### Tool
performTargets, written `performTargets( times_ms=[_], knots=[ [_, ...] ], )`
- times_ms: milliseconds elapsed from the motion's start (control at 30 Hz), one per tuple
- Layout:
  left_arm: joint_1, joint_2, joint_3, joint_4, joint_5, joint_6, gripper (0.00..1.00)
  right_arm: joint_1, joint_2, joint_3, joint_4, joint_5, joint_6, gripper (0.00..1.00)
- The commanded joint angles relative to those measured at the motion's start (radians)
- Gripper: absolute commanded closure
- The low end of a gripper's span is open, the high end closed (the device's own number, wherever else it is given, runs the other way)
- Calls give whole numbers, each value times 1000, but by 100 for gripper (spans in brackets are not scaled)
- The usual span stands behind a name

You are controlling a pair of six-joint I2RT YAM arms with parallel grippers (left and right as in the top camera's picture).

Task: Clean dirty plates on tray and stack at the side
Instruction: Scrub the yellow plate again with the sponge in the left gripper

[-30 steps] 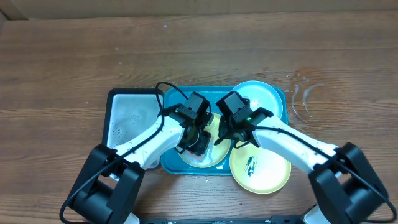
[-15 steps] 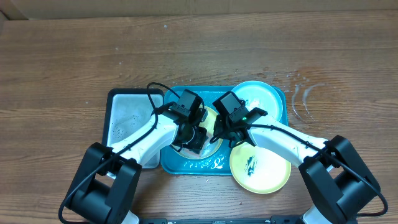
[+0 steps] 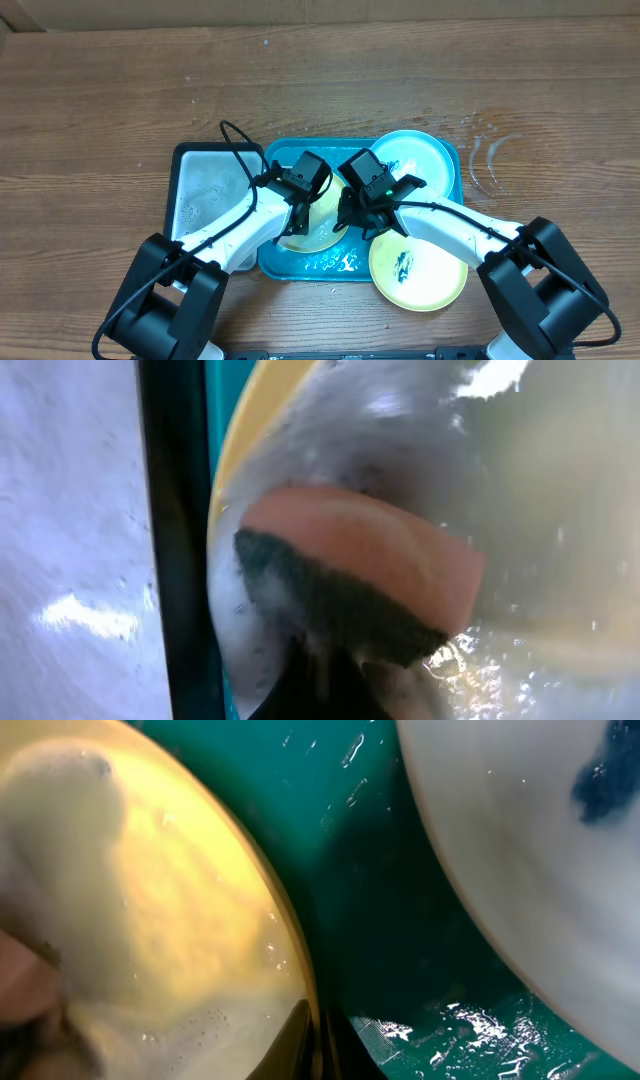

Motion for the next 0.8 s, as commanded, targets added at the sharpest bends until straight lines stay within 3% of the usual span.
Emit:
performTargets(
  times_ms=[0, 400, 667, 767],
  knots=[
    [10, 13, -21, 47, 10, 19, 96, -9, 19, 17, -5, 39, 13, 96],
    [-50, 13, -21, 147, 492, 175, 96, -9, 19, 17, -5, 39, 13, 96],
    [-72, 13, -21, 163, 517, 159, 96, -9, 19, 17, -11, 37, 13, 96],
    [-43, 13, -21, 214, 400, 108, 96, -9, 19, 17, -14, 35, 13, 96]
  ],
)
